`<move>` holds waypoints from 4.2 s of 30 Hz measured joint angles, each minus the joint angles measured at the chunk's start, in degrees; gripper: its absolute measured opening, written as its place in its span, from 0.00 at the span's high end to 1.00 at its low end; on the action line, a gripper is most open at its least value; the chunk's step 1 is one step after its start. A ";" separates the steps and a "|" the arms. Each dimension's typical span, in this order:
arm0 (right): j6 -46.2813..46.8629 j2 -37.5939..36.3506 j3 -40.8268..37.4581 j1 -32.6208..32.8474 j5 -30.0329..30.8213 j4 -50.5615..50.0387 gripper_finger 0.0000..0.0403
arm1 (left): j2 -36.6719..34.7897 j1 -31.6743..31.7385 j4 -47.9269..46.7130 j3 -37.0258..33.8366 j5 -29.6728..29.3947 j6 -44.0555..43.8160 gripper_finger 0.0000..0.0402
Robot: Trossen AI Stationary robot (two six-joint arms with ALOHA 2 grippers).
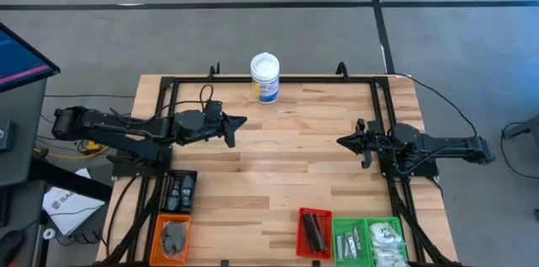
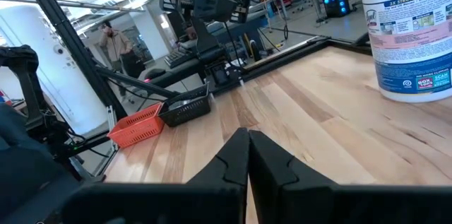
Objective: Pick & Place Travel size toiletries
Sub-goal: Return to Home Position
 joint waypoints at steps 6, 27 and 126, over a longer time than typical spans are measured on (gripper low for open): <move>0.00 0.00 -0.02 0.00 0.00 0.00 1.00 | 0.00 0.00 -0.05 0.00 0.26 1.78 1.00; 0.00 -0.02 -0.02 0.00 0.07 0.11 1.00 | -17.35 -2.82 4.72 0.02 1.98 27.29 1.00; 0.00 -0.02 -0.02 0.00 0.09 0.15 1.00 | -59.30 -0.63 -7.63 -34.60 7.65 30.22 1.00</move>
